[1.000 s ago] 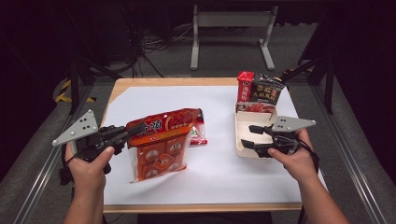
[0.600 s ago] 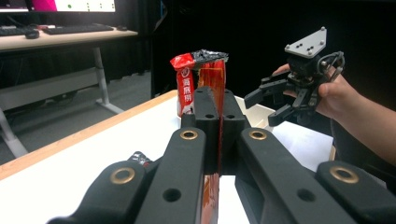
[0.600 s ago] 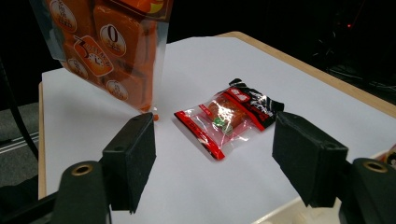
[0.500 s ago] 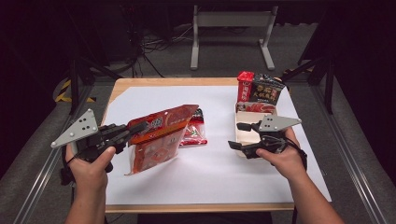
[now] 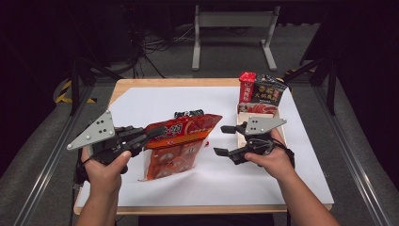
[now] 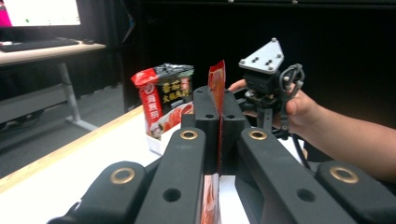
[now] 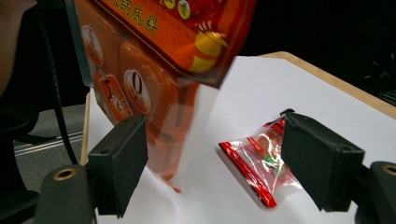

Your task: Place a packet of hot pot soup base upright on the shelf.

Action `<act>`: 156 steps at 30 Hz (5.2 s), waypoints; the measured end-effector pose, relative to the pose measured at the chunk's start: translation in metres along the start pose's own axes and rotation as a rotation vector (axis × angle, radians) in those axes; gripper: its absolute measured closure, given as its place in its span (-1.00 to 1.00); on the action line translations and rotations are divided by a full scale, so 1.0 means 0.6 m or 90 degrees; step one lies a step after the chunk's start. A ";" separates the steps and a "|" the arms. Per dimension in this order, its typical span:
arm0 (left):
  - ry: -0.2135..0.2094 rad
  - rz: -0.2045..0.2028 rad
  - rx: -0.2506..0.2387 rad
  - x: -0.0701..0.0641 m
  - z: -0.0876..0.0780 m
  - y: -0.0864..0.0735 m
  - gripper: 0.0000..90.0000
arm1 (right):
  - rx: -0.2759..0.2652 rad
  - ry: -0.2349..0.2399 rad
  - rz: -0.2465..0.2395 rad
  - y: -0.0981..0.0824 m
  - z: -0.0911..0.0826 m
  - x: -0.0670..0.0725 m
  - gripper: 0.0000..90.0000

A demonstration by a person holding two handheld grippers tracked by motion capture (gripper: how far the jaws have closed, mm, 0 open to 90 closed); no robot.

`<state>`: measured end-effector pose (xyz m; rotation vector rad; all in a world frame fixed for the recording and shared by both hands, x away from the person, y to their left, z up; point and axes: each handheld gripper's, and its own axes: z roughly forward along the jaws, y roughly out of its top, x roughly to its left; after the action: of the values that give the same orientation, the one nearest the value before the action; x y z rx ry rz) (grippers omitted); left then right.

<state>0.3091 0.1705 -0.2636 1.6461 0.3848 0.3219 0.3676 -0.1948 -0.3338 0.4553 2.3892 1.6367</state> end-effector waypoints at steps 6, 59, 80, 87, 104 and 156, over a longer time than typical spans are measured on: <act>-0.018 0.008 -0.001 -0.007 0.025 0.002 1.00 | -0.008 0.014 -0.006 0.000 0.011 0.003 -0.47; -0.035 -0.002 -0.080 0.000 0.033 -0.007 1.00 | -0.041 0.153 -0.050 -0.017 0.067 0.040 0.03; -0.026 0.002 -0.065 0.008 0.036 -0.013 0.96 | 0.029 0.139 -0.054 0.000 0.050 0.048 0.57; -0.011 -0.009 -0.061 0.016 0.034 -0.019 0.80 | 0.072 0.106 -0.055 0.015 0.033 0.049 0.57; 0.049 -0.029 -0.022 0.043 0.023 -0.029 -0.05 | 0.123 0.017 -0.010 0.044 -0.024 0.013 0.57; 0.134 -0.077 0.151 0.093 0.046 -0.086 -0.50 | 0.085 -0.143 0.035 0.106 -0.165 -0.098 0.57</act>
<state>0.3680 0.1746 -0.3189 1.8166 0.7006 0.3718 0.3971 -0.2811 -0.2390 0.6940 2.3430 1.3704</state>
